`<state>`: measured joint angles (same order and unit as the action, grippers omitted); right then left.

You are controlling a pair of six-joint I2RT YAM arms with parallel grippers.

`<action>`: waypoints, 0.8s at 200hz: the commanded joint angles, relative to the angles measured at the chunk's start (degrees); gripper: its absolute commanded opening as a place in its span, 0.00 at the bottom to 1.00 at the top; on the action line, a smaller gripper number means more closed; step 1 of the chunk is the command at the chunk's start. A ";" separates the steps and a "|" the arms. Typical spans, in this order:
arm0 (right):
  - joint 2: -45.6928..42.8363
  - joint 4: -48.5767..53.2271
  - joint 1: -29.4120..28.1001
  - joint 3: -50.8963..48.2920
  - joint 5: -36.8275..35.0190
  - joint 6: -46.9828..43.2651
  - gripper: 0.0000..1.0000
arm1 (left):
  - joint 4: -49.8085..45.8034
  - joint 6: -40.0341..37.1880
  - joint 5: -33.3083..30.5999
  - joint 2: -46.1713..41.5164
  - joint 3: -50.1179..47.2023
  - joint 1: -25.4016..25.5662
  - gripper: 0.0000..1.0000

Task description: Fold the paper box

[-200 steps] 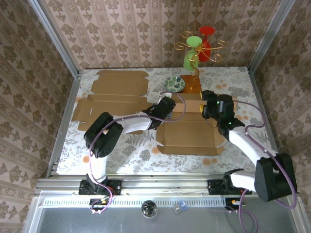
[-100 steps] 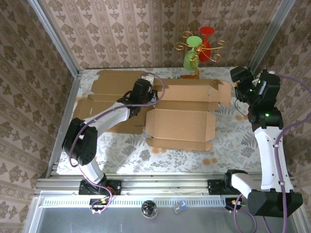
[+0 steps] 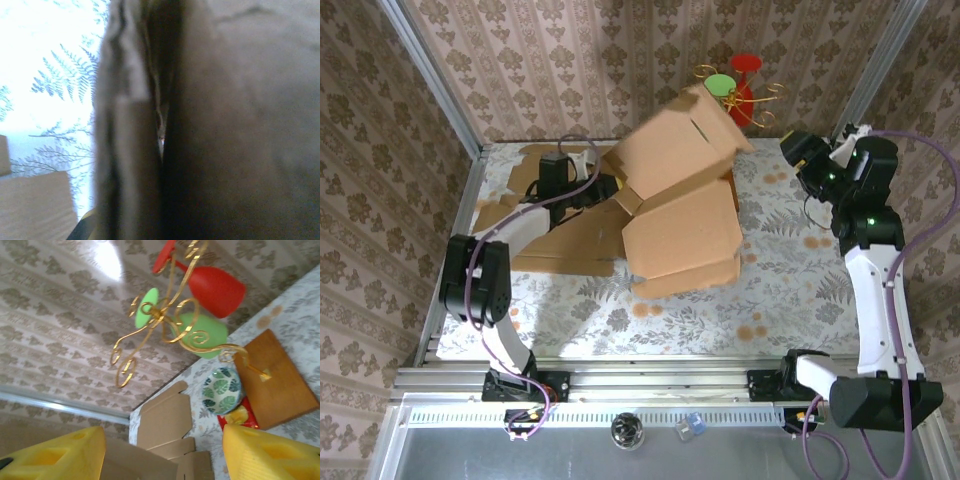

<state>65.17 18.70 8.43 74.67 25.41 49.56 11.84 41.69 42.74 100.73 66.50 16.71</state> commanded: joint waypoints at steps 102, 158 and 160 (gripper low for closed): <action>14.19 -4.31 -6.39 22.41 25.37 -6.71 0.59 | -4.89 3.87 13.06 0.17 1.40 0.26 0.00; 19.50 1.42 -11.63 27.79 26.60 -10.65 0.54 | -6.44 2.96 13.20 0.39 1.61 0.30 0.00; 19.65 1.49 -11.82 27.87 26.68 -10.74 0.53 | -6.51 2.91 13.19 0.42 1.61 0.26 0.00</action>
<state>83.20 16.88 -2.02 99.81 48.99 41.67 6.59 46.24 53.87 102.06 66.39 17.15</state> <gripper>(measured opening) 0.548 0.076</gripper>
